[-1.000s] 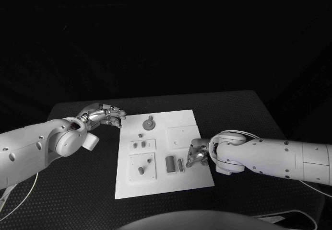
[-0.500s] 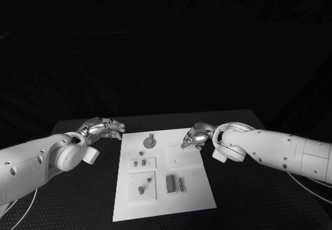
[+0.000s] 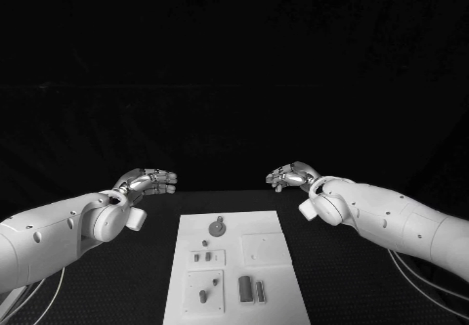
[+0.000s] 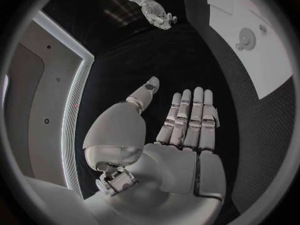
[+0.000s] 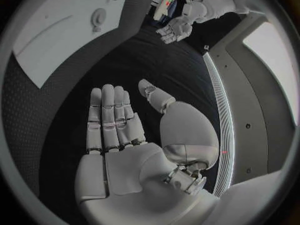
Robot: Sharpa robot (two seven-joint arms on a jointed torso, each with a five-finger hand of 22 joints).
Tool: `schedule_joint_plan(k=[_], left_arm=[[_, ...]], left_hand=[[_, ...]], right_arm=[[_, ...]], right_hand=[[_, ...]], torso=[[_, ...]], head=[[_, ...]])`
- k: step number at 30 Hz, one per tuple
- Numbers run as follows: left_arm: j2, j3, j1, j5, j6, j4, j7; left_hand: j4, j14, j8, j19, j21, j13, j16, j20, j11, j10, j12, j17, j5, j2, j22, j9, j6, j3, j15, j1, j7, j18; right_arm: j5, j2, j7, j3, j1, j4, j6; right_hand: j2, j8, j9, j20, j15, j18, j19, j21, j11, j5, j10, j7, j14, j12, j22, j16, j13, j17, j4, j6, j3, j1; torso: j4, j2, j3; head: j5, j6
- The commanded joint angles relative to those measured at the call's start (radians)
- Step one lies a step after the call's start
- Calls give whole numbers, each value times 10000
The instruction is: Assemble the parts on the task board
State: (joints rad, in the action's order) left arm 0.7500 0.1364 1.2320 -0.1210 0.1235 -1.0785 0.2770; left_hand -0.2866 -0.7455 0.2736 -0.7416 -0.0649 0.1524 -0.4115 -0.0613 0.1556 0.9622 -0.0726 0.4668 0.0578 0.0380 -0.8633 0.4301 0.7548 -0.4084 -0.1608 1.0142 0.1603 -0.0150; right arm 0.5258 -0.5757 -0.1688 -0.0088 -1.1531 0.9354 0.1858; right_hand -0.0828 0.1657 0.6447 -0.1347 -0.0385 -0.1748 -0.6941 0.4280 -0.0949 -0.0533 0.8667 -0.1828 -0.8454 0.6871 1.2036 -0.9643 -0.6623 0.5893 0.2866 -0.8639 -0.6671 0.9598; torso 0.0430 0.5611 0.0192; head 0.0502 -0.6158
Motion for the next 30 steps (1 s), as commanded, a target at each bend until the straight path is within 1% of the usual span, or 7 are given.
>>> schedule_joint_plan(k=[1,3,14,15,18,19,30], left_arm=[[-215,-33,32,783,252,281,511],[-369,-40,32,798,128,502,560],[-845,-47,20,821,161,1055,731],[-768,-36,12,624,139,1024,414],[-746,-64,-26,636,270,901,456],[-732,-81,-51,644,354,822,483],[-327,-585,-745,866,2752,-1429,1247]], left_hand=[[-6,432,-121,451,57,-149,342,-133,-75,-347,103,-159,-24,118,245,-30,-248,67,-61,-100,-103,150],[5,701,-205,721,44,-294,546,-235,-111,-736,108,-269,-45,117,427,-50,-470,163,-103,-216,-202,150],[5,1821,-538,1806,9,-839,1266,-665,-419,-2401,77,-609,-65,93,1097,-53,-1641,795,-263,-777,-806,150],[2866,7455,-2736,7416,649,-1524,4115,613,-1556,-9622,726,-4668,-578,-380,8633,-4301,-7548,4084,1608,-10142,-1603,150],[2866,7455,-2736,7416,649,-1524,4115,613,-1556,-9622,726,-4668,-578,-380,8633,-4301,-7548,4084,1608,-10142,-1603,150],[2866,7455,-2736,7416,649,-1524,4115,613,-1556,-9622,726,-4668,-578,-380,8633,-4301,-7548,4084,1608,-10142,-1603,150],[2866,7455,-2736,7416,649,-1524,4115,613,-1556,-9622,726,-4668,-578,-380,8633,-4301,-7548,4084,1608,-10142,-1603,150]], right_arm=[[-1502,217,-1316,166,175,-304,-430],[-1633,331,-1456,363,253,-456,-623],[-1738,403,-1650,650,414,-649,-1125],[-1452,420,-1272,645,409,-645,-683],[-1523,374,-1314,635,420,-514,-560],[-1570,343,-1342,628,428,-428,-480],[-2875,-501,-2109,437,641,1969,1757]], right_hand=[[-66,-197,-65,-256,-751,419,1146,-736,-440,-65,-735,25,1121,-1168,-258,1478,846,-681,-30,436,63,-291],[53,-513,-187,-457,-1563,786,2281,-1417,-718,-18,-2052,87,3107,-2399,-477,3125,1616,-1435,-19,1114,446,-636],[368,-500,-224,-649,-1437,1087,3246,-2319,-645,39,-1601,147,3173,-3966,-641,4614,3483,-2410,13,1802,2115,-1110],[828,-1657,-6447,1347,385,1748,6941,-4280,949,533,-8667,1828,8454,-6871,-4056,9643,6623,-5893,-2866,8639,6671,-9598],[828,-1657,-6447,1347,385,1748,6941,-4280,949,533,-8667,1828,8454,-6871,-4756,9643,6623,-5893,-2866,8639,6671,-9598],[828,-1657,-6447,1347,385,1748,6941,-4280,949,533,-8667,1828,8454,-6871,-12036,9643,6623,-5893,-2866,8639,6671,-9598],[828,-1657,-6447,1347,385,1748,6941,-4280,949,533,-8667,1828,8454,-6871,-12036,9643,6623,-5893,-2866,8639,6671,-9598]], torso=[[14,-181,5],[5,-221,8],[1,-284,-59],[-3,-275,-7],[-69,-259,-35],[-112,-248,-54],[-430,-169,-192]], head=[[-129,179],[-148,239],[-234,394],[-219,356],[-262,325],[-291,305],[-502,158]])
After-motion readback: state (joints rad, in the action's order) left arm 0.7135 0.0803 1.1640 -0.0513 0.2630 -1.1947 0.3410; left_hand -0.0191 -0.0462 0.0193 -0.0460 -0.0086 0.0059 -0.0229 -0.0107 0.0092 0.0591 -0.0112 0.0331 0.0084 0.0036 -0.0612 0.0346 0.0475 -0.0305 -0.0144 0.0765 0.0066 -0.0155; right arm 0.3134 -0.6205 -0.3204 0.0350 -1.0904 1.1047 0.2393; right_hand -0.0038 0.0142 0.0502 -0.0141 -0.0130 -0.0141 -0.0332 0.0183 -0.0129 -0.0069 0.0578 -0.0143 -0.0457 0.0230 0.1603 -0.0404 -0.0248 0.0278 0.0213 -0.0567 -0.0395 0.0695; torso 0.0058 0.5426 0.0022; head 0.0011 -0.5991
